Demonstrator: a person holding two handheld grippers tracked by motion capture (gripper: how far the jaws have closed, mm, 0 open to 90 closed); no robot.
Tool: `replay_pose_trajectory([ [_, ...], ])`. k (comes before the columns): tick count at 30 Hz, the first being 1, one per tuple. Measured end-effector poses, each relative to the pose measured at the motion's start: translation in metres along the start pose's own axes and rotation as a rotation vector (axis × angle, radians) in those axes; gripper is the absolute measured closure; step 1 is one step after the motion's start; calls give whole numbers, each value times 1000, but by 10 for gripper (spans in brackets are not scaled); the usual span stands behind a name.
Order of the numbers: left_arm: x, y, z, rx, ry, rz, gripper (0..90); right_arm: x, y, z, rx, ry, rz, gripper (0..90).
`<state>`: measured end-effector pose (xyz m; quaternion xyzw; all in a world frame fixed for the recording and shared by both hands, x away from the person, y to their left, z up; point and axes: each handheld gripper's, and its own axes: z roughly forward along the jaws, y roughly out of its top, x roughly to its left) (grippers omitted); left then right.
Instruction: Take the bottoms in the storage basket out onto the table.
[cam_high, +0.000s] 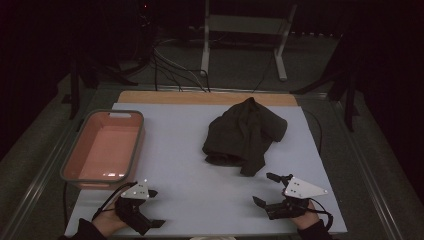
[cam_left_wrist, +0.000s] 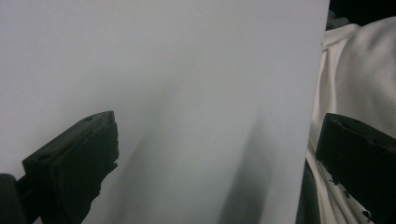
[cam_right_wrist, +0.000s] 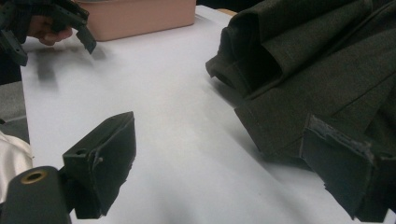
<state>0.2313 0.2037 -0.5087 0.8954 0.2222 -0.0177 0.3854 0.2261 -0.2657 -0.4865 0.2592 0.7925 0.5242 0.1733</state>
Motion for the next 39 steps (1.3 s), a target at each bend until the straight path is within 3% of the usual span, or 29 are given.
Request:
replay_pose_trajectory([
  [5,0,-3,-1,4,7,15,4,0,-1,0,3,0,-2,105],
  [13,3,-3,1,-32,7,1,4,0,-2,1,23,-1,-17,105],
  [39,0,-3,2,-41,1,16,4,-1,-3,5,38,2,-23,105],
])
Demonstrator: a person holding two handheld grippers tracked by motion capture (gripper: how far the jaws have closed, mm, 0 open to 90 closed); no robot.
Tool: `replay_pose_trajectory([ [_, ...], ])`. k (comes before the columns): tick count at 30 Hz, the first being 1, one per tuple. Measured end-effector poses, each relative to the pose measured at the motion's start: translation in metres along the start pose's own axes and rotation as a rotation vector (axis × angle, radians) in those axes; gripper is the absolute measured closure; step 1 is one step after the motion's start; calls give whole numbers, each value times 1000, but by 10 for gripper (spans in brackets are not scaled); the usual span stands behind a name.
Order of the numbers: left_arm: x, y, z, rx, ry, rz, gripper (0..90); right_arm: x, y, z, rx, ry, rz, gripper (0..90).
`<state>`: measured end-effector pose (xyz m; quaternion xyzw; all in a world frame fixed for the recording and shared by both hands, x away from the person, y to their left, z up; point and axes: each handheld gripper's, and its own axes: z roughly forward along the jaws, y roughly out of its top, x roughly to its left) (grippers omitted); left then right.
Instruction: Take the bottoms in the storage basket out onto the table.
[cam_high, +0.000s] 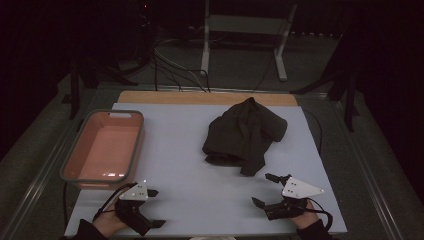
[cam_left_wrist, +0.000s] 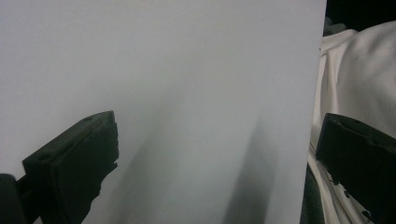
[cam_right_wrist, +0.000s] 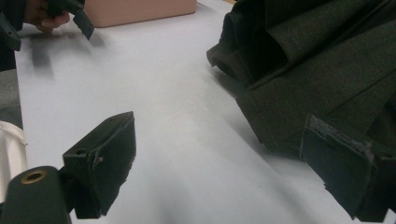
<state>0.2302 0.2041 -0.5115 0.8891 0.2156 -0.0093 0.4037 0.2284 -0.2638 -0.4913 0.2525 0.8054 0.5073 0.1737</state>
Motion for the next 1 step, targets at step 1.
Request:
replay_pose_trajectory([
  [1,0,0,0,0,0,-1,4,0,0,0,0,-1,0,105],
])
